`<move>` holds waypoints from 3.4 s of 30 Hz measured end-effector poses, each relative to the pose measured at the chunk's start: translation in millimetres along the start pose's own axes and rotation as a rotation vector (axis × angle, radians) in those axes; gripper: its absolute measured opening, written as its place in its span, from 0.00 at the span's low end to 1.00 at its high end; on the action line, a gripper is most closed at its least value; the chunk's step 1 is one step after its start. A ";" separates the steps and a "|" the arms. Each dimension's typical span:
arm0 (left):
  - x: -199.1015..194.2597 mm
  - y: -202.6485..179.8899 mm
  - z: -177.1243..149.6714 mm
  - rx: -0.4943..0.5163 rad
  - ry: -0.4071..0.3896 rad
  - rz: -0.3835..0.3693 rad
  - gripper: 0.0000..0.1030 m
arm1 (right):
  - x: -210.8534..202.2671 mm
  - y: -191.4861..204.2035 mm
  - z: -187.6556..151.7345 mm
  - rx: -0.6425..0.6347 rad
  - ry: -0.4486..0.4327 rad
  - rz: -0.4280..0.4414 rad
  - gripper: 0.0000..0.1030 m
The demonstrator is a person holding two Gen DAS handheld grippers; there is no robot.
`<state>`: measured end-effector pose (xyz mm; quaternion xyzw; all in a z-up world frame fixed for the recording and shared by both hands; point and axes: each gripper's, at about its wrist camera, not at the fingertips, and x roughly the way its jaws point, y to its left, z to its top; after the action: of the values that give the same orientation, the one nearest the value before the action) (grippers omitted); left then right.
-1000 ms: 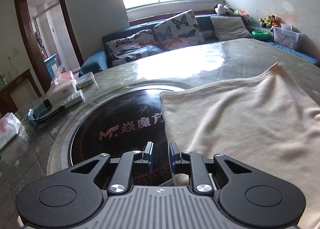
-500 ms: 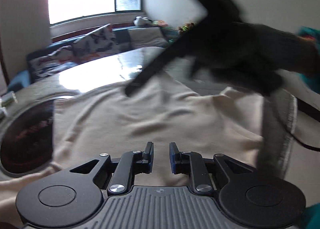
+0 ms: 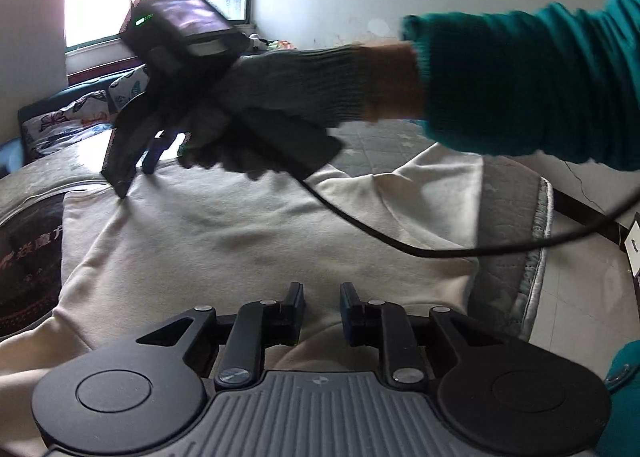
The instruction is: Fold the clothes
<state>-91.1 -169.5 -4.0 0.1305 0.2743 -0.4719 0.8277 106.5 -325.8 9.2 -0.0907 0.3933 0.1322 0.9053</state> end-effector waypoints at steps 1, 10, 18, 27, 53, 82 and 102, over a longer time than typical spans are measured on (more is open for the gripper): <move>-0.2 0.5 -0.1 -0.004 0.000 -0.002 0.23 | 3.2 1.4 2.7 -0.012 -0.001 -0.011 0.39; -1.5 0.9 -0.4 -0.018 0.000 -0.007 0.25 | 4.1 39.2 8.7 -0.124 -0.011 0.065 0.39; -13.7 4.3 -3.3 -0.021 -0.002 0.041 0.31 | -12.4 38.1 13.3 -0.083 -0.041 0.069 0.49; -44.3 25.6 -17.4 -0.064 -0.014 0.161 0.36 | -90.8 32.3 -36.9 -0.107 -0.077 0.063 0.74; -21.6 -6.5 10.2 0.033 -0.027 0.147 0.36 | -211.2 32.4 -194.2 0.007 -0.104 -0.064 0.77; 18.5 -51.3 24.2 0.090 0.014 0.076 0.44 | -243.7 -139.1 -289.2 0.717 -0.190 -0.576 0.05; 20.6 -46.0 26.8 0.074 -0.003 0.094 0.45 | -302.5 -117.2 -241.9 0.605 -0.335 -0.519 0.04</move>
<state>-113.1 -220.7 8.0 0.1730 0.2488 -0.4428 0.8439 -221.9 -552.7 75.8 0.1057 0.2261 -0.2081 0.9457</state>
